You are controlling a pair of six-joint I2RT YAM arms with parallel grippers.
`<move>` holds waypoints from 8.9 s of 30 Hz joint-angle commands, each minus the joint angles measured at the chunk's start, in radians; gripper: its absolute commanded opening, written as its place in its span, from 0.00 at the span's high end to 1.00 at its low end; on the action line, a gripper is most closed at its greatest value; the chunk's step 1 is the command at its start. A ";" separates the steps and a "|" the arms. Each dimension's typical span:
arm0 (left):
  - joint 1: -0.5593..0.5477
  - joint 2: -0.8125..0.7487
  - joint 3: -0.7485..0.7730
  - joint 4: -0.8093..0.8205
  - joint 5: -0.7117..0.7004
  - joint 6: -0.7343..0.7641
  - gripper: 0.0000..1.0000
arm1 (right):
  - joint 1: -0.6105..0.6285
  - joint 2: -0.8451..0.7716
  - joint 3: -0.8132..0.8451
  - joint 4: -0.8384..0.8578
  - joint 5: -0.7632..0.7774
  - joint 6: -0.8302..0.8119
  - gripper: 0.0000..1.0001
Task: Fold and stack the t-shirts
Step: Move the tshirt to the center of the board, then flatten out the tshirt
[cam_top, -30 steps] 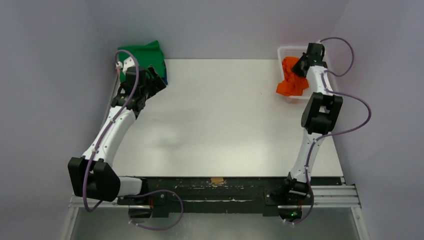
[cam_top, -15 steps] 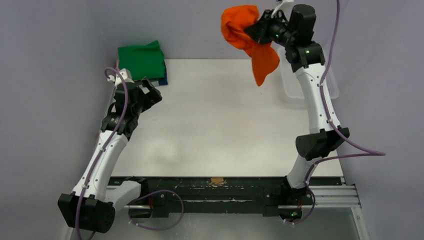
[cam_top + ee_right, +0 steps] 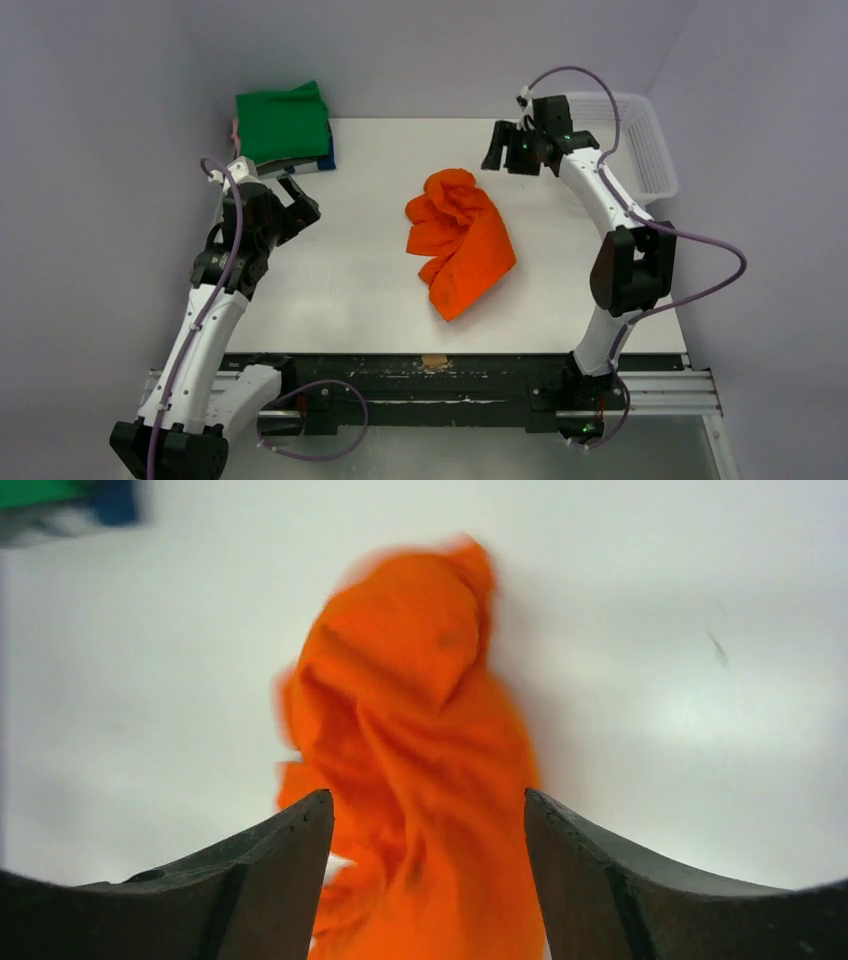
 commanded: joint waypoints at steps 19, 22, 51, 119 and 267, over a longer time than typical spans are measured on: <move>-0.183 0.532 0.045 0.062 0.435 -0.004 0.00 | 0.619 -0.383 -0.803 0.024 0.452 0.334 0.32; -0.202 0.604 0.078 0.035 0.415 0.008 0.00 | 0.700 -0.265 -0.772 0.024 0.488 0.321 0.34; -0.417 1.034 0.363 0.067 0.383 -0.043 0.20 | 0.306 -0.648 -0.853 -0.172 0.685 0.329 1.00; -0.219 0.570 0.390 -0.173 0.025 0.108 1.00 | -0.062 -0.277 -0.458 -0.331 0.643 0.142 1.00; 0.096 0.639 -0.016 -0.088 0.183 -0.209 0.21 | 0.516 -0.342 -0.982 -0.114 0.507 0.306 0.41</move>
